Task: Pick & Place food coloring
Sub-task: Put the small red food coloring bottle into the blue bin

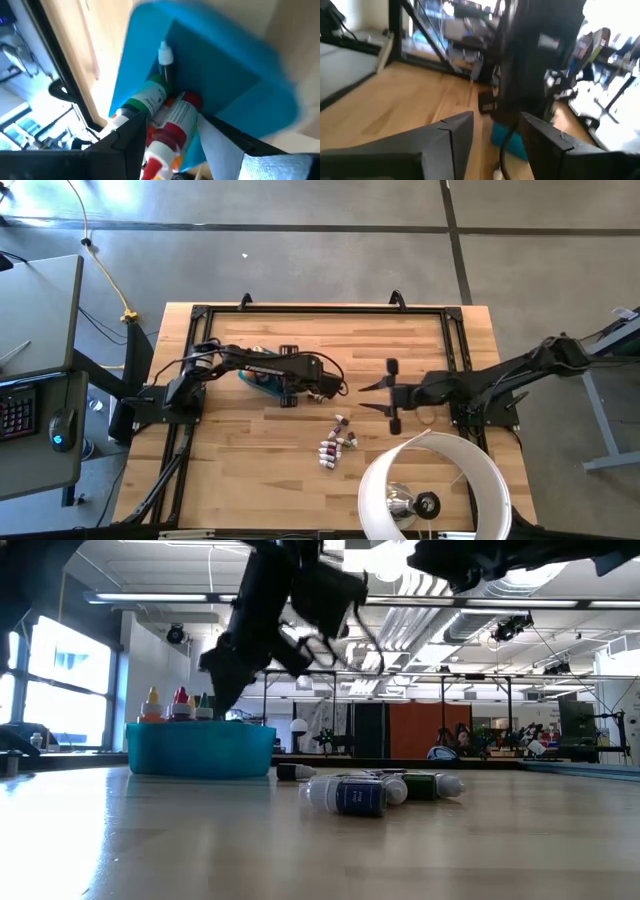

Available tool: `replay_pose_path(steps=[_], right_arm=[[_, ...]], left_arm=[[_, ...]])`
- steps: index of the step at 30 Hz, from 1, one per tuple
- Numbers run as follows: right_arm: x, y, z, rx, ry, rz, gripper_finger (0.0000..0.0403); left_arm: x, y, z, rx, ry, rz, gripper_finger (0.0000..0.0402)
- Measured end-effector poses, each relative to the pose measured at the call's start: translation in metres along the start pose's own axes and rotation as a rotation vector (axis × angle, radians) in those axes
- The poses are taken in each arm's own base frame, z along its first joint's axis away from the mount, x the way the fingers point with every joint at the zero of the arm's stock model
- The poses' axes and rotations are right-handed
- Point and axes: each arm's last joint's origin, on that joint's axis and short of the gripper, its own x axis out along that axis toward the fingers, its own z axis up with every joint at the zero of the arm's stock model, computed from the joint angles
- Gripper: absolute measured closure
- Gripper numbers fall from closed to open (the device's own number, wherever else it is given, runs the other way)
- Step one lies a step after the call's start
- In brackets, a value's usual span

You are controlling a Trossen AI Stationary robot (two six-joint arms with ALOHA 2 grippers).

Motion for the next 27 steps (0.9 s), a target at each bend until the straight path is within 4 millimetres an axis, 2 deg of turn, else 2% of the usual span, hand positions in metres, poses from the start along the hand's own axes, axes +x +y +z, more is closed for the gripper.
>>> replay_pose_path(steps=[3, 7, 10, 13, 16, 21, 23, 27], right_arm=[[0.022, 0.005, -0.004, 0.01, 0.103, 0.01, 0.0247], [0.041, 0.011, -0.007, 0.023, 0.223, 0.01, 0.0253], [0.047, 0.014, -0.013, 0.042, 0.269, -0.025, 0.0259], [0.05, 0.018, -0.024, 0.092, 0.317, 0.015, 0.0262], [0.055, 0.019, -0.024, 0.147, 0.296, 0.018, 0.0262], [0.078, 0.02, -0.038, 0.13, 0.225, 0.001, 0.0262], [0.091, 0.018, -0.05, 0.165, 0.206, -0.011, 0.0262], [0.108, 0.012, -0.09, 0.191, 0.287, -0.043, 0.0263]], left_arm=[[-0.022, -0.003, -0.001, -0.017, -0.08, -0.005, 0.0243], [-0.051, -0.001, -0.02, -0.057, -0.185, 0.048, 0.0265], [-0.067, 0.005, -0.046, -0.094, -0.244, 0.041, 0.0283], [-0.079, 0.013, -0.087, -0.188, -0.305, 0.022, 0.0298], [-0.078, 0.016, -0.119, -0.33, -0.358, 0.025, 0.0307], [-0.059, 0.012, -0.166, -0.566, -0.485, 0.033, 0.031], [-0.052, 0.007, -0.168, -0.673, -0.579, -0.001, 0.031], [-0.043, -0.004, -0.168, -0.749, -0.722, -0.069, 0.031]])
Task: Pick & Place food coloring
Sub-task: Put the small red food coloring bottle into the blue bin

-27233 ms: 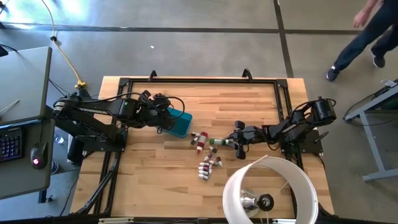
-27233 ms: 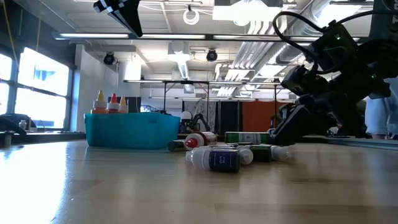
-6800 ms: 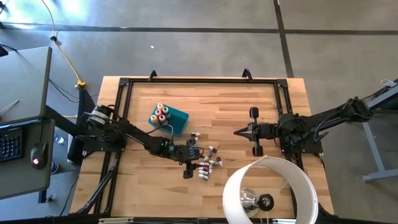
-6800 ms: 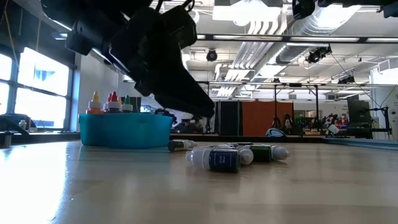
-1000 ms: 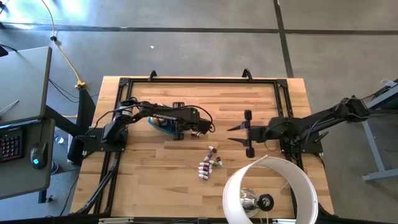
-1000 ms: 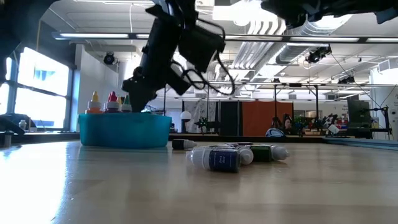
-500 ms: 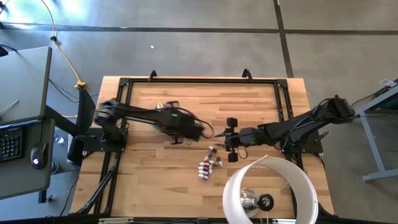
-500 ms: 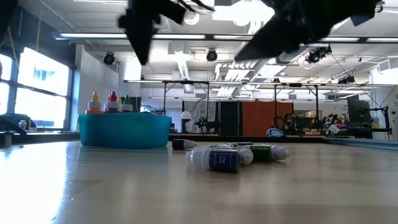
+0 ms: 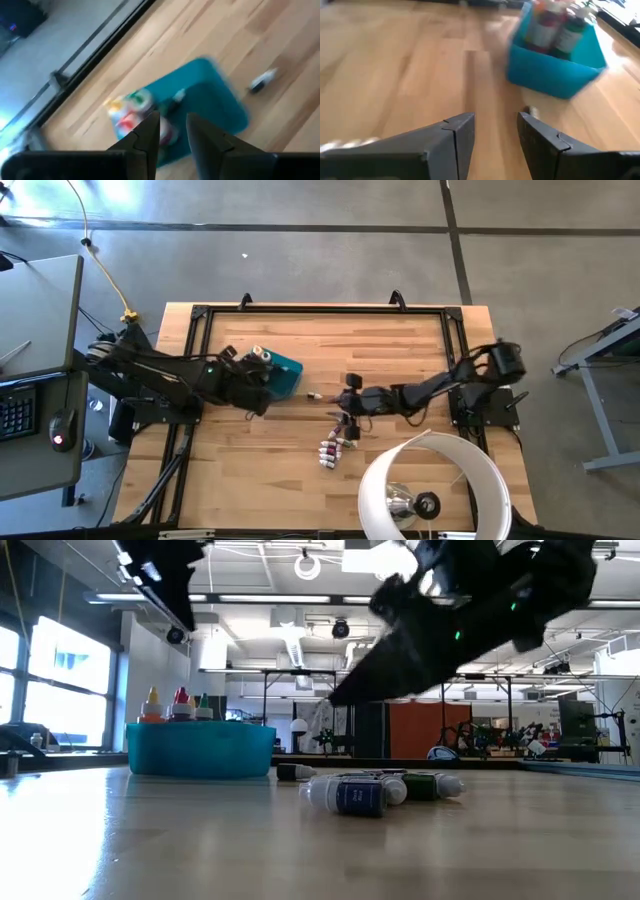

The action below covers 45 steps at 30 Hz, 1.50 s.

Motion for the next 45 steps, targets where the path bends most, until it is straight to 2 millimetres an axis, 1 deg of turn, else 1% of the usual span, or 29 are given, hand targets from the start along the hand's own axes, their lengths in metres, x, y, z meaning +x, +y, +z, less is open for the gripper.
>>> replay_pose_path(steps=[3, 5, 7, 9, 13, 17, 22, 25, 29, 32, 33, 35, 37, 39, 41, 43, 45], right_arm=[[0.019, -0.01, 0.0, 0.066, -0.014, -0.037, 0.0263], [0.035, -0.016, -0.005, 0.075, 0.023, -0.063, 0.0263], [0.05, -0.021, -0.011, 0.077, 0.072, -0.08, 0.0263], [0.064, -0.026, -0.012, 0.078, 0.116, -0.096, 0.0263], [0.084, -0.033, -0.023, 0.072, 0.222, -0.138, 0.0263], [0.093, -0.039, -0.022, 0.053, 0.246, -0.152, 0.0263], [0.094, -0.047, -0.025, 0.087, 0.283, -0.123, 0.0268], [0.094, -0.049, -0.026, 0.116, 0.29, -0.116, 0.0289], [0.095, -0.049, -0.022, 0.118, 0.243, -0.106, 0.0333], [0.098, -0.048, -0.017, 0.131, 0.157, -0.046, 0.0338], [0.098, -0.047, -0.014, 0.141, 0.112, -0.027, 0.0338], [0.1, -0.047, 0.002, 0.149, -0.004, -0.019, 0.0337], [0.103, -0.048, 0.016, 0.14, -0.069, -0.058, 0.0326], [0.107, -0.048, 0.032, 0.093, -0.107, -0.108, 0.0316], [0.111, -0.051, 0.052, 0.029, -0.154, -0.141, 0.0314], [0.114, -0.057, 0.071, -0.029, -0.158, -0.159, 0.0318], [0.118, -0.066, 0.085, -0.04, -0.114, -0.173, 0.0325]], left_arm=[[0.003, -0.007, -0.005, 0.018, -0.05, -0.025, 0.031], [0.003, -0.013, -0.001, 0.004, -0.113, -0.033, 0.031], [0.004, -0.013, -0.002, 0.033, -0.128, -0.014, 0.031], [0.004, -0.015, 0.002, 0.012, -0.155, -0.032, 0.031], [0.004, -0.015, 0.002, 0.038, -0.153, -0.031, 0.031], [0.004, -0.015, 0.002, 0.045, -0.146, -0.04, 0.031], [0.006, -0.018, 0.001, 0.05, -0.144, -0.031, 0.031], [0.006, -0.018, 0.002, 0.022, -0.151, -0.03, 0.031], [0.008, -0.019, -0.001, 0.013, -0.151, -0.028, 0.031], [0.011, -0.019, -0.004, 0.02, -0.154, -0.017, 0.031], [0.012, -0.019, -0.004, 0.028, -0.156, -0.013, 0.031], [0.013, -0.019, -0.006, 0.036, -0.151, -0.009, 0.031], [0.014, -0.019, -0.007, 0.04, -0.149, -0.007, 0.031], [0.014, -0.019, -0.006, 0.037, -0.151, -0.007, 0.031], [0.014, -0.019, -0.006, 0.034, -0.154, -0.009, 0.031], [0.013, -0.02, -0.006, 0.03, -0.157, -0.012, 0.031], [0.013, -0.02, -0.005, 0.023, -0.164, -0.017, 0.031]])
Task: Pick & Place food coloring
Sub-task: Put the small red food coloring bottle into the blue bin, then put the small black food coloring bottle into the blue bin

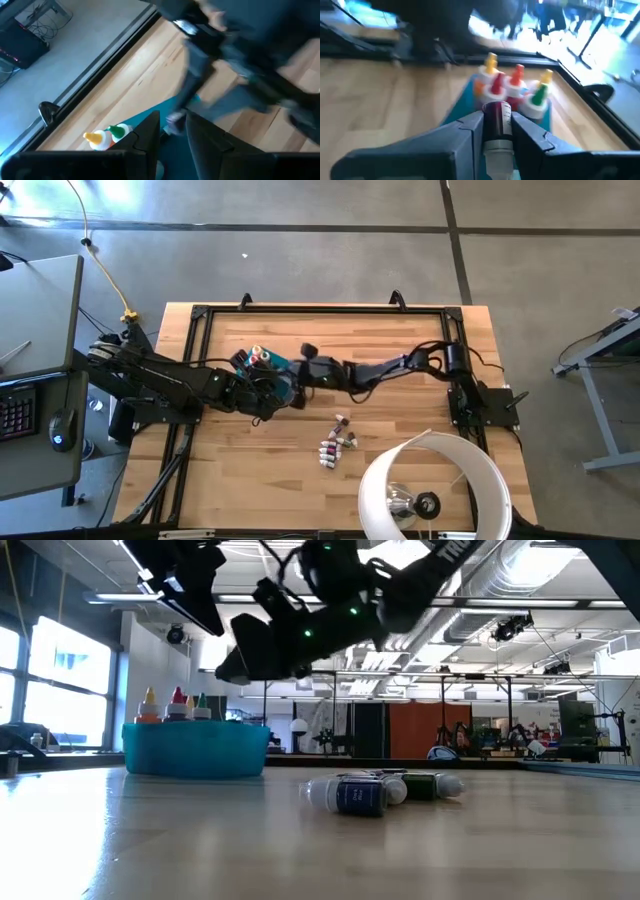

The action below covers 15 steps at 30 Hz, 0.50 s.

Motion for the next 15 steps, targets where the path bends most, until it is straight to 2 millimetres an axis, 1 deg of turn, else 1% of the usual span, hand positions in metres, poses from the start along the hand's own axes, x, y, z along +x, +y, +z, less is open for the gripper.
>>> replay_pose_path(steps=[3, 5, 7, 12, 14, 15], right_arm=[[0.006, -0.014, 0.012, -0.009, 0.084, 0.002, 0.033], [0.007, -0.021, 0.011, -0.001, 0.136, 0.027, 0.0325], [0.007, -0.023, 0.003, 0.032, 0.174, 0.058, 0.031], [0.005, -0.015, -0.025, 0.002, 0.197, 0.106, 0.026], [0.003, -0.011, -0.03, -0.006, 0.187, 0.091, 0.0243], [0.002, -0.009, -0.029, -0.003, 0.183, 0.093, 0.0236]], left_arm=[[0.0, 0.0, 0.0, -0.001, -0.001, 0.0, 0.031], [0.0, 0.0, 0.0, -0.001, -0.001, 0.0, 0.031], [0.0, 0.0, 0.0, -0.001, -0.001, 0.0, 0.031], [0.0, 0.0, 0.0, -0.003, -0.002, -0.001, 0.031], [0.0, 0.0, 0.001, -0.005, -0.003, -0.002, 0.031], [0.0, 0.0, 0.001, -0.006, -0.004, -0.003, 0.031]])
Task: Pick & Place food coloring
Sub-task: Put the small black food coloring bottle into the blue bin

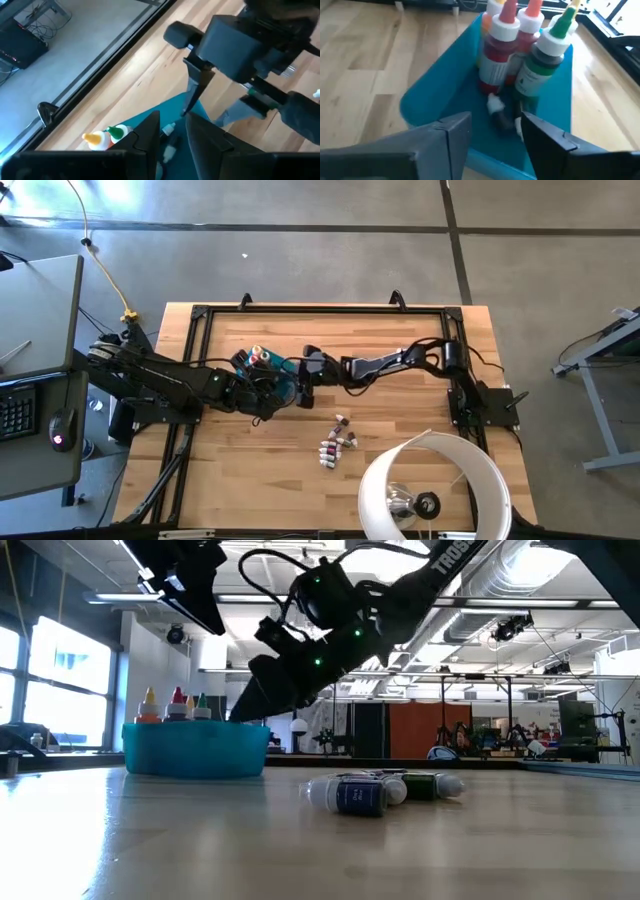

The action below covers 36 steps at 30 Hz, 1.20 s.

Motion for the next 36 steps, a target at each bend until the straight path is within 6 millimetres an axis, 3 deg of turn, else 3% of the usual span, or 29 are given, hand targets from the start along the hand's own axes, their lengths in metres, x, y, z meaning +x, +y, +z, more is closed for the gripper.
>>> replay_pose_path(steps=[5, 11, 14, 18, 22, 30, 36], right_arm=[[-0.02, 0.032, 0.018, -0.051, 0.019, 0.125, 0.0221], [-0.078, 0.079, 0.033, -0.127, 0.247, 0.204, 0.0242], [-0.101, 0.097, 0.028, -0.12, 0.378, 0.241, 0.0252], [-0.113, 0.115, -0.005, -0.119, 0.501, 0.242, 0.0257], [-0.115, 0.115, -0.031, -0.121, 0.56, 0.135, 0.0258], [-0.114, 0.103, -0.033, -0.031, 0.572, 0.064, 0.0258], [-0.108, 0.092, -0.048, 0.039, 0.598, 0.057, 0.0258]], left_arm=[[0.0, 0.0, 0.001, -0.009, -0.004, -0.003, 0.031], [0.0, -0.001, 0.002, -0.024, -0.012, -0.013, 0.031], [0.0, -0.002, 0.002, -0.03, -0.011, -0.02, 0.031], [0.0, -0.003, 0.003, -0.037, -0.012, -0.03, 0.031], [0.0, -0.003, 0.003, -0.04, -0.008, -0.039, 0.031], [0.0, -0.003, 0.003, -0.045, -0.007, -0.046, 0.031], [0.0, -0.004, 0.003, -0.044, -0.002, -0.051, 0.031]])
